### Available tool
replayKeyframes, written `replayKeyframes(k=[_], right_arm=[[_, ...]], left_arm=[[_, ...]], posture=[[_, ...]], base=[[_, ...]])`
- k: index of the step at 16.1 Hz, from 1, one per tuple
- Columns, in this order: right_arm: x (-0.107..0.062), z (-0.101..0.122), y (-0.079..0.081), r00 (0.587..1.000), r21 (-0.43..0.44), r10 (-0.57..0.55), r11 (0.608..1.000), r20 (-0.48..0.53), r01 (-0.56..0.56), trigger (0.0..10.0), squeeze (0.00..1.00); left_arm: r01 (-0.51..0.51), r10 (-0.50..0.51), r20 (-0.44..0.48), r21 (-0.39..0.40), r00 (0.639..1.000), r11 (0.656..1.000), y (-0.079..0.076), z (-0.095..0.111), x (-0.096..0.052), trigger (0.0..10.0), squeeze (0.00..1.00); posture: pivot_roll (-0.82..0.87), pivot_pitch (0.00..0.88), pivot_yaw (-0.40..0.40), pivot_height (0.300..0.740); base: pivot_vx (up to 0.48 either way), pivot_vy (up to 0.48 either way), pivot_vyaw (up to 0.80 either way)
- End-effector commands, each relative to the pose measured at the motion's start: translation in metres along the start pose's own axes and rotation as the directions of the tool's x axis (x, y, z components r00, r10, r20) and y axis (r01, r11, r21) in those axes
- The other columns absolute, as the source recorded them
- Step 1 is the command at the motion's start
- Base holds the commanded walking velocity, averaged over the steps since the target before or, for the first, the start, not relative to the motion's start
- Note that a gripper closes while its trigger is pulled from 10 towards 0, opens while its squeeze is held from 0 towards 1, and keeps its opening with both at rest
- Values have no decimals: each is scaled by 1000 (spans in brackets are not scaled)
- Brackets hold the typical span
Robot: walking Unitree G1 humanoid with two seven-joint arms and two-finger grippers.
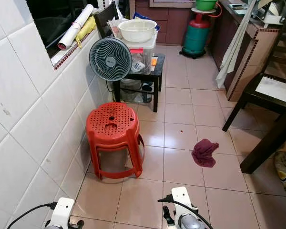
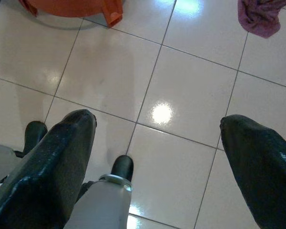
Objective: Setting the table
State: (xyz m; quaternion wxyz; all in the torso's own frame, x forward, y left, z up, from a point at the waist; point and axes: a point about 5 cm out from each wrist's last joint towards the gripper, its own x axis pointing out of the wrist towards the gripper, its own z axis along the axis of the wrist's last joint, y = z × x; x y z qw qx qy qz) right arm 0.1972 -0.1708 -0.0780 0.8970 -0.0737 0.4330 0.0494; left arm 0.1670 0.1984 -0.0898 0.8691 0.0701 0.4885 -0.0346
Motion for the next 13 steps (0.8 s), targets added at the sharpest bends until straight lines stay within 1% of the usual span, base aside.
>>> replayKeyframes(k=[1,4,13], right_arm=[[1,2,0,1000,-4,3,1000,-2,-3,10000,0],[1,3,2,1000,-10,8,1000,1,-8,10000,0],[1,2,2,1000,-13,10,1000,-5,-10,10000,0]], left_arm=[[5,-5,4,-1,1000,1000,1,3,0,10000,0],[8,-8,1,11,1000,1000,1,2,0,10000,0],[13,-13,-1,17,1000,1000,2,2,0,10000,0]], posture=[[-125,0,10,740],[-123,0,10,740],[-122,0,11,740]], base=[[270,0,0],[295,0,0],[297,252,0]])
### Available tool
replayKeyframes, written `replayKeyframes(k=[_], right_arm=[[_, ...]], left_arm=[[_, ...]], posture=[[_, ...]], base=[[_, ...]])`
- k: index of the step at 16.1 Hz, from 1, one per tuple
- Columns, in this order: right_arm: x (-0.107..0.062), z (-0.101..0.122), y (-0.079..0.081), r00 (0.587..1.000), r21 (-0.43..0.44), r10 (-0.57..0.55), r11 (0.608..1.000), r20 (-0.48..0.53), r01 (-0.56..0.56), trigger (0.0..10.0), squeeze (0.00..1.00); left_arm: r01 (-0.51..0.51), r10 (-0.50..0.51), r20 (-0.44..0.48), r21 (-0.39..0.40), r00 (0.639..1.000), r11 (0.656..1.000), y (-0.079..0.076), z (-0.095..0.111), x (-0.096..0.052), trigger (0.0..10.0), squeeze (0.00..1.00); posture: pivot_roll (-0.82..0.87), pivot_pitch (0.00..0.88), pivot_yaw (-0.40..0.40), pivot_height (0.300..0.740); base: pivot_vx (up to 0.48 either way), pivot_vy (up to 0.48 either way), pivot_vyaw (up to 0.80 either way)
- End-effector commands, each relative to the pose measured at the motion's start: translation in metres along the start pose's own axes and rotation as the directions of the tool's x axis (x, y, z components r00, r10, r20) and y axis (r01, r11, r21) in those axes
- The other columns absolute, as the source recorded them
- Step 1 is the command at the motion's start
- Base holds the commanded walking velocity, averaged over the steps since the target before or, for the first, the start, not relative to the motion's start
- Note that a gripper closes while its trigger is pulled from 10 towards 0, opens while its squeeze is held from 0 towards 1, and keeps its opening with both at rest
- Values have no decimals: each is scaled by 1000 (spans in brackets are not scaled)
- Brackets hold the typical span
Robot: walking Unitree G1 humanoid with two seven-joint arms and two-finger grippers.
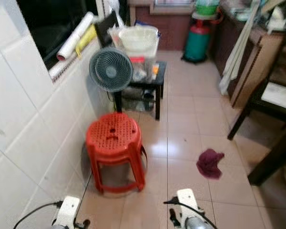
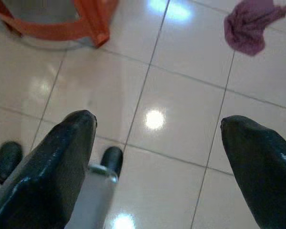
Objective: Setting the table
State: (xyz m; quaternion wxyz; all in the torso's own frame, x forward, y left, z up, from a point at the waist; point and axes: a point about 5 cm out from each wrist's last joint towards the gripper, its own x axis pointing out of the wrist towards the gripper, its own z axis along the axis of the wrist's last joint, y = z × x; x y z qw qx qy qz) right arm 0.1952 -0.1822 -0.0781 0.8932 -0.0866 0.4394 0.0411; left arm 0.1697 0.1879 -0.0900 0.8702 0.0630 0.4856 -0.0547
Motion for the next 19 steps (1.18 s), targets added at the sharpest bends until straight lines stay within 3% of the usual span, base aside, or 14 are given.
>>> replayKeyframes(k=[1,6,13,19], right_arm=[[2,6,13,999,5,32,999,12,-32,10000,0],[2,10,5,1000,71,-4,997,27,2,10000,0],[7,43,6,994,112,-14,994,104,2,10000,0],[6,39,6,995,100,-27,995,97,17,10000,0]], left_arm=[[-36,36,-1,-6,999,999,12,-2,-2,10000,0],[-35,43,39,-184,998,982,11,-2,-2,10000,0],[-35,48,72,-170,996,985,13,3,-3,10000,0],[-64,72,56,-127,996,990,16,1,-3,10000,0]], posture=[[-125,0,13,740],[-115,0,5,740],[-112,0,12,740],[-115,0,16,740]], base=[[0,0,0],[0,0,0],[0,0,0],[0,0,0]])
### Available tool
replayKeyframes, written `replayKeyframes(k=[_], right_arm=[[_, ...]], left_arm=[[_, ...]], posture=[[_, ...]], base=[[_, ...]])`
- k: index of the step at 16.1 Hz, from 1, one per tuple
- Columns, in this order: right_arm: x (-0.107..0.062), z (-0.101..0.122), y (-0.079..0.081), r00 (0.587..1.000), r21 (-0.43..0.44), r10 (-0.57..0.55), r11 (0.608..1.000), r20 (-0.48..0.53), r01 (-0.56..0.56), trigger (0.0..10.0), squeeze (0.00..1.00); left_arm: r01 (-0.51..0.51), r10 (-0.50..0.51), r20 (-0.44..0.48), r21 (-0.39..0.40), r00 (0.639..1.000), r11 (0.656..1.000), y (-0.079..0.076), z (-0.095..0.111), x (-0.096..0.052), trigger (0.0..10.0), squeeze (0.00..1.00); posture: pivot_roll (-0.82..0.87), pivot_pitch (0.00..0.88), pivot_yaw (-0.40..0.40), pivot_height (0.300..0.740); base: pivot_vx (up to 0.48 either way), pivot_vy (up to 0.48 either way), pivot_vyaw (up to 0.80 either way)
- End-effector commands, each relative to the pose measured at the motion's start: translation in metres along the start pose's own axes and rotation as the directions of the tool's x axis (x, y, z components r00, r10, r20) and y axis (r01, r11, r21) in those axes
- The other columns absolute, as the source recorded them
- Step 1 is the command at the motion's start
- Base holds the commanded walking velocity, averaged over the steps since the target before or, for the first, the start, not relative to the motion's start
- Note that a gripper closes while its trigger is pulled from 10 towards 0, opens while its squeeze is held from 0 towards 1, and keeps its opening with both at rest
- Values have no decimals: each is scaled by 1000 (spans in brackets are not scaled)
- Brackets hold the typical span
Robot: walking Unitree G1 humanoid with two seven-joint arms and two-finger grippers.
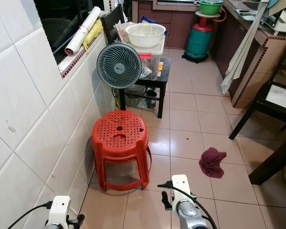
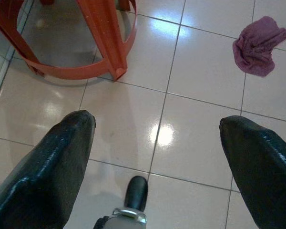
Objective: Setting the table
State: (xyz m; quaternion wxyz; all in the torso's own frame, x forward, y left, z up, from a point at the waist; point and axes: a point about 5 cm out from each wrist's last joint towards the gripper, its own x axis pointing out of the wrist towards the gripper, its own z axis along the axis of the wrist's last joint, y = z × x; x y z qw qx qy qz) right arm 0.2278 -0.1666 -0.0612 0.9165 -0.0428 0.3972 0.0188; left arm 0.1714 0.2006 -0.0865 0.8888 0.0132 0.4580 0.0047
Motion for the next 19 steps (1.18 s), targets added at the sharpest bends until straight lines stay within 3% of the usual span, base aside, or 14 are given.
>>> replayKeyframes(k=[1,4,5,6,7,10,13,15,19], right_arm=[[1,8,-4,999,23,-23,999,25,22,10000,0],[6,49,-8,989,111,-52,993,136,37,10000,0],[7,61,-8,985,113,-54,993,163,36,10000,0],[7,64,-8,984,116,-55,993,168,36,10000,0],[7,66,-8,984,116,-55,993,171,35,10000,0],[7,60,-5,986,115,-50,993,156,32,10000,0],[6,45,-1,992,94,-38,995,118,27,10000,0],[5,30,3,997,81,-21,997,78,15,10000,0],[2,8,2,1000,43,-16,999,21,16,10000,0]], left_arm=[[-25,25,21,3,999,1000,4,2,-1,10000,0],[-40,43,77,-50,996,998,6,6,-1,10000,0],[-20,28,200,-42,980,999,-3,71,8,10000,0],[-11,20,253,-34,967,999,-9,104,10,10000,0],[-9,17,264,-31,964,999,-12,110,10,10000,0],[-3,12,270,-35,963,999,-15,110,10,10000,0],[-13,10,202,11,979,1000,-16,96,11,10000,0],[-4,-1,118,34,993,999,-18,71,12,10000,0],[0,-2,41,33,999,999,-19,40,10,10000,0]], posture=[[-113,0,16,740],[-121,0,22,740],[-124,0,24,740],[-126,0,26,740],[-126,0,26,740],[-129,0,24,740],[-132,0,24,740],[-136,0,27,740],[-131,0,23,740]], base=[[0,0,0],[0,0,0],[0,0,0],[0,0,0],[0,0,0],[0,0,0],[0,0,0],[0,0,0],[0,0,0]])
